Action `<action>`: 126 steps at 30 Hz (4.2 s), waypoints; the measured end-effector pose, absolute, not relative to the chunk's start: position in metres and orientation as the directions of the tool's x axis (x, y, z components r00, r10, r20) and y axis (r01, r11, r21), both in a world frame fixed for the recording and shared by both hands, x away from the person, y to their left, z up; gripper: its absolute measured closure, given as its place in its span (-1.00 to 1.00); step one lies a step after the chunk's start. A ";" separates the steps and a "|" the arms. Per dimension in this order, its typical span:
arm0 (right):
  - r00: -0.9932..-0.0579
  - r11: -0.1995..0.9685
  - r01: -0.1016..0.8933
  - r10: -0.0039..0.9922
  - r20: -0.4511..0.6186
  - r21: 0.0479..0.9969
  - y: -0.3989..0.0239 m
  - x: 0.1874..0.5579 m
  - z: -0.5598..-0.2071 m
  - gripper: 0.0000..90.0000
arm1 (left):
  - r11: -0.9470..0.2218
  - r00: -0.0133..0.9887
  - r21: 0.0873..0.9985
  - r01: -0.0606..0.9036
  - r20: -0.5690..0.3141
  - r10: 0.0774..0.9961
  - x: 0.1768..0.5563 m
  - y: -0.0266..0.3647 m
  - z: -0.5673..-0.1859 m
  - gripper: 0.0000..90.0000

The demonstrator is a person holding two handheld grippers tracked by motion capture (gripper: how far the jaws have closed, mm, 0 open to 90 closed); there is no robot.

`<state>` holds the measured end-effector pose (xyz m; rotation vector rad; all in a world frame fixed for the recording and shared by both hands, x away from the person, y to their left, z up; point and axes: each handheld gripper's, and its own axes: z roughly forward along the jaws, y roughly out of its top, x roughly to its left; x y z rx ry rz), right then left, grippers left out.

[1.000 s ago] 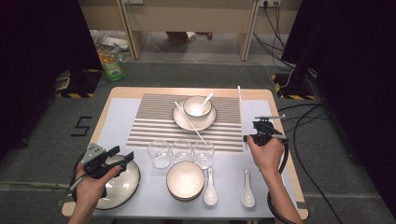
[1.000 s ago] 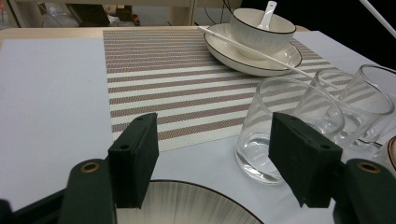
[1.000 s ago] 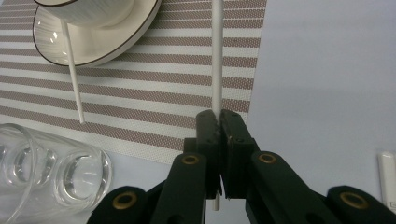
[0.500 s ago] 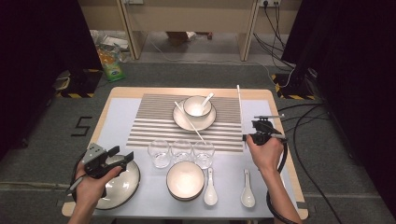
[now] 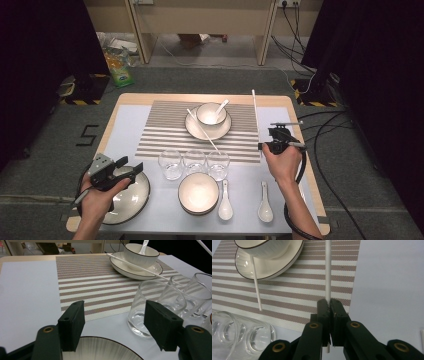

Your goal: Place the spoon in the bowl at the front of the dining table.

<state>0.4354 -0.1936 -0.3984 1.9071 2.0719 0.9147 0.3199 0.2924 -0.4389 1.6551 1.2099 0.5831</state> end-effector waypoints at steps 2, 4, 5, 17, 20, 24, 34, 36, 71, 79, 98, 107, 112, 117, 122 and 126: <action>-0.167 -0.007 0.837 0.948 0.269 0.547 -0.193 0.436 -0.399 0.94 | -0.039 0.393 0.896 0.443 -0.155 0.907 0.320 0.292 -0.438 -0.27; -0.170 -0.005 0.835 0.949 0.267 0.550 -0.193 0.436 -0.399 0.94 | -0.043 0.394 0.896 0.442 -0.151 0.907 0.319 0.292 -0.438 -0.27; -0.169 -0.007 0.833 0.949 0.267 0.553 -0.193 0.436 -0.399 0.94 | -0.036 0.395 0.898 0.439 -0.157 0.905 0.320 0.292 -0.438 -0.27; -0.170 -0.008 0.832 0.948 0.268 0.555 -0.189 0.438 -0.396 0.94 | -0.037 0.394 0.896 0.443 -0.157 0.906 0.320 0.292 -0.439 -0.28; -0.175 -0.006 0.828 0.947 0.269 0.560 -0.188 0.439 -0.396 0.94 | -0.036 0.393 0.897 0.441 -0.157 0.906 0.320 0.292 -0.439 -0.27; -0.176 -0.007 0.827 0.946 0.271 0.562 -0.187 0.439 -0.396 0.94 | -0.038 0.392 0.896 0.443 -0.155 0.907 0.320 0.293 -0.438 -0.27; -0.180 -0.002 0.822 0.948 0.264 0.570 -0.184 0.440 -0.395 0.94 | -0.034 0.393 0.896 0.443 -0.160 0.906 0.320 0.293 -0.439 -0.28; -0.182 -0.002 0.822 0.946 0.267 0.570 -0.184 0.441 -0.395 0.94 | -0.036 0.392 0.895 0.444 -0.158 0.906 0.320 0.293 -0.439 -0.27; -0.193 -0.003 0.813 0.942 0.274 0.582 -0.176 0.446 -0.396 0.94 | -0.037 0.391 0.896 0.442 -0.156 0.907 0.319 0.294 -0.438 -0.27; -0.198 0.003 0.815 0.941 0.274 0.579 -0.174 0.448 -0.395 0.94 | -0.034 0.389 0.897 0.442 -0.157 0.908 0.319 0.294 -0.438 -0.27; -0.209 0.006 0.805 0.939 0.274 0.593 -0.167 0.451 -0.395 0.94 | -0.032 0.388 0.899 0.438 -0.157 0.908 0.319 0.295 -0.438 -0.27; -0.209 0.004 0.806 0.938 0.278 0.592 -0.165 0.452 -0.393 0.94 | -0.031 0.388 0.898 0.438 -0.158 0.908 0.319 0.295 -0.437 -0.27; -0.220 0.011 0.802 0.935 0.278 0.598 -0.164 0.453 -0.393 0.94 | -0.031 0.388 0.898 0.438 -0.158 0.908 0.319 0.295 -0.437 -0.27; -0.214 0.007 0.804 0.936 0.278 0.595 -0.162 0.453 -0.392 0.94 | -0.031 0.388 0.899 0.437 -0.158 0.908 0.319 0.295 -0.437 -0.27; -0.220 0.011 0.801 0.936 0.276 0.598 -0.162 0.454 -0.392 0.94 | -0.031 0.388 0.898 0.438 -0.158 0.908 0.319 0.295 -0.437 -0.27; -0.223 0.013 0.800 0.935 0.276 0.600 -0.161 0.454 -0.391 0.94 | -0.031 0.387 0.899 0.437 -0.157 0.909 0.319 0.295 -0.437 -0.27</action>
